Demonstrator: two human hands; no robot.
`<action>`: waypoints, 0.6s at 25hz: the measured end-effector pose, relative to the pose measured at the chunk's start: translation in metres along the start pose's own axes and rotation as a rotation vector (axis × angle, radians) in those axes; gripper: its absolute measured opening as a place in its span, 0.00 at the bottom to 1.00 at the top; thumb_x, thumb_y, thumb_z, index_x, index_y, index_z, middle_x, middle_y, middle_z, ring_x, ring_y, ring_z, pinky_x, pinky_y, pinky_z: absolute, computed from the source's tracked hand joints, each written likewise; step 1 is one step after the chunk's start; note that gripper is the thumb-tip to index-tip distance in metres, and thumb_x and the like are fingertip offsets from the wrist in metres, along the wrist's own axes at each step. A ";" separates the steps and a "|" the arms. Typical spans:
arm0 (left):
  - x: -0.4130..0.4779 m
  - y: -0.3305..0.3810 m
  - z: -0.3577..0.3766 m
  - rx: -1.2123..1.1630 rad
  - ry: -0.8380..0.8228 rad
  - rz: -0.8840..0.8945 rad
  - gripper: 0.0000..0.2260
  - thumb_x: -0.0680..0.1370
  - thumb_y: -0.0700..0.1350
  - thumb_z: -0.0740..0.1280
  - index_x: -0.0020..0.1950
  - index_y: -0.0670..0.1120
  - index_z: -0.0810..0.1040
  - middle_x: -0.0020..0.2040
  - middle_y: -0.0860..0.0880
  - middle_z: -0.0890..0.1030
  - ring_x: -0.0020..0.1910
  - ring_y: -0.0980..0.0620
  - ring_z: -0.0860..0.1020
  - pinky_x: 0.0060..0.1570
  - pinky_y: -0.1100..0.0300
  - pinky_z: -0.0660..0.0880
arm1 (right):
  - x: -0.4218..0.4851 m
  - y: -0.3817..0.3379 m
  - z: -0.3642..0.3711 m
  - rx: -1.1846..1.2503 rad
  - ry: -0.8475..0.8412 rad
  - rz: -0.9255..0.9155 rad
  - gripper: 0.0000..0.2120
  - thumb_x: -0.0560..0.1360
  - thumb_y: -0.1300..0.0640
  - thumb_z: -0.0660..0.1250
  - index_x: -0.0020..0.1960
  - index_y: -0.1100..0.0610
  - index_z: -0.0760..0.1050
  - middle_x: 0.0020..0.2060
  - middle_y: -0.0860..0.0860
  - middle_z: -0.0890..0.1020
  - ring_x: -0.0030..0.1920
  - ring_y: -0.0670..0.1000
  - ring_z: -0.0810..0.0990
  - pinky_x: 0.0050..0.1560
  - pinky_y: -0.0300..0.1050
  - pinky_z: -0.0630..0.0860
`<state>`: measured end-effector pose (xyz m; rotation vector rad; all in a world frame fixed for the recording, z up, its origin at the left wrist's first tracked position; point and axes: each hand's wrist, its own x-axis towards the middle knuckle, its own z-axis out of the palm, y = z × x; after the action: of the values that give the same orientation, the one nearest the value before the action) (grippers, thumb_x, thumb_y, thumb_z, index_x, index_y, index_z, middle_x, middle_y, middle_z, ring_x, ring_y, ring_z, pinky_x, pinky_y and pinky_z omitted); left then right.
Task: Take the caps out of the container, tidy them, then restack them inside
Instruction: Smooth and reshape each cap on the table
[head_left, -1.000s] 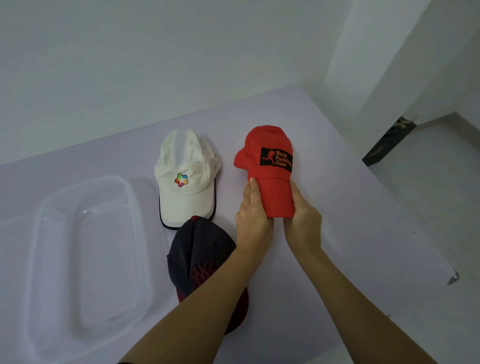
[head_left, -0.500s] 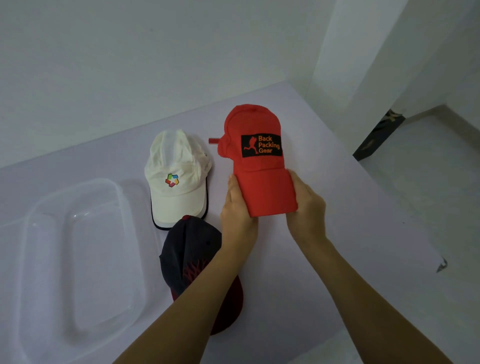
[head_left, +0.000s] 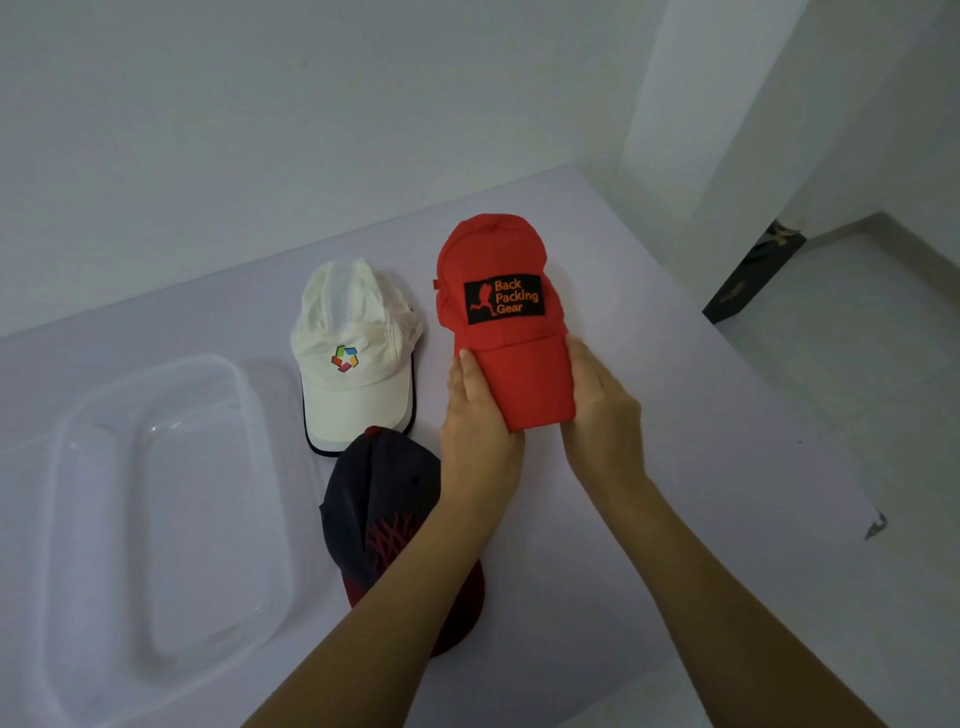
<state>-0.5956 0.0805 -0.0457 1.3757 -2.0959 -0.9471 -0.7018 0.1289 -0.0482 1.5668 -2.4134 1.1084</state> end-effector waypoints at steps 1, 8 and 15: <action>0.000 -0.001 0.001 -0.016 0.012 -0.001 0.30 0.78 0.39 0.60 0.77 0.42 0.49 0.72 0.39 0.65 0.64 0.39 0.72 0.59 0.42 0.72 | -0.002 -0.006 0.000 0.093 -0.005 0.083 0.21 0.75 0.59 0.60 0.66 0.63 0.71 0.55 0.60 0.81 0.51 0.59 0.82 0.52 0.51 0.80; -0.011 -0.003 -0.009 -0.039 0.026 0.052 0.27 0.79 0.38 0.60 0.76 0.41 0.55 0.65 0.38 0.73 0.58 0.40 0.76 0.56 0.45 0.75 | -0.015 -0.026 -0.007 0.297 0.000 0.200 0.19 0.74 0.56 0.58 0.63 0.58 0.74 0.48 0.53 0.84 0.42 0.51 0.81 0.46 0.49 0.79; -0.008 0.005 -0.028 -0.163 0.048 0.000 0.25 0.79 0.42 0.59 0.76 0.44 0.56 0.66 0.42 0.74 0.60 0.43 0.75 0.61 0.49 0.72 | -0.016 -0.037 -0.021 0.303 0.091 0.236 0.22 0.73 0.58 0.58 0.66 0.61 0.71 0.51 0.55 0.83 0.44 0.52 0.82 0.49 0.45 0.78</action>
<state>-0.5758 0.0810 -0.0231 1.3024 -1.9373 -1.0496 -0.6709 0.1459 -0.0196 1.2837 -2.5118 1.6162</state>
